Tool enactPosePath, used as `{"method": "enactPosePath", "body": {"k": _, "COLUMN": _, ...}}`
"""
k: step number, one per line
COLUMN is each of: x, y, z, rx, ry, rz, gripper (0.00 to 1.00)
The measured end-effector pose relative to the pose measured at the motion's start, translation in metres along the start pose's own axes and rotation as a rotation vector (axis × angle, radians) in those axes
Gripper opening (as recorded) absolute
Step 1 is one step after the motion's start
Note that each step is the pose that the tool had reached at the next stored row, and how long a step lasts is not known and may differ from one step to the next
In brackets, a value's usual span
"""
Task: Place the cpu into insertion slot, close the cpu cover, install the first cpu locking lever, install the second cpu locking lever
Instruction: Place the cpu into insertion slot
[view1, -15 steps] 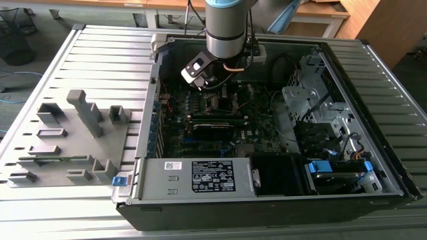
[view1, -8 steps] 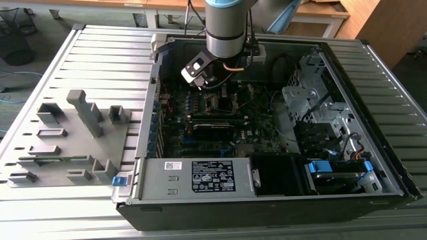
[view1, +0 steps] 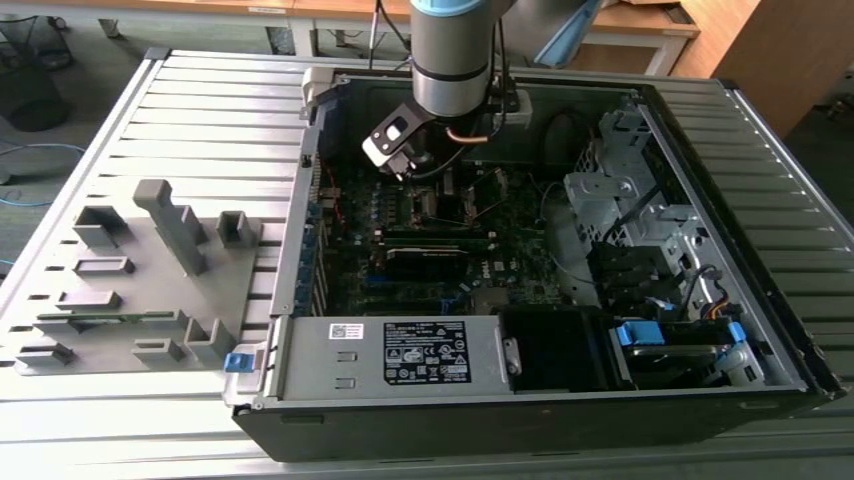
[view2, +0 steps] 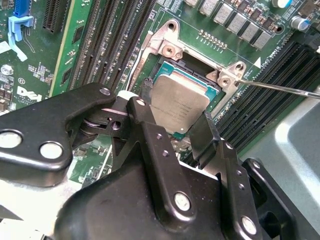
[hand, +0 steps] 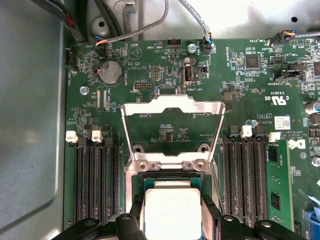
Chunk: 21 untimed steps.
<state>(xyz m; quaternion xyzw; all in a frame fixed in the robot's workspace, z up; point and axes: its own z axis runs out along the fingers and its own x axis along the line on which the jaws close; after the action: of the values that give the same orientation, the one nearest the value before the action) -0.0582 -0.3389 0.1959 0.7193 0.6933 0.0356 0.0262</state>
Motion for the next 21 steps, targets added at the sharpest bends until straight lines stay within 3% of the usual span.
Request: {"method": "enactPosePath", "body": {"k": 21, "x": 0.0, "y": 0.0007, "z": 0.0005, "rx": 0.0001, "ry": 0.0011, "rz": -0.011, "gripper": 0.54}}
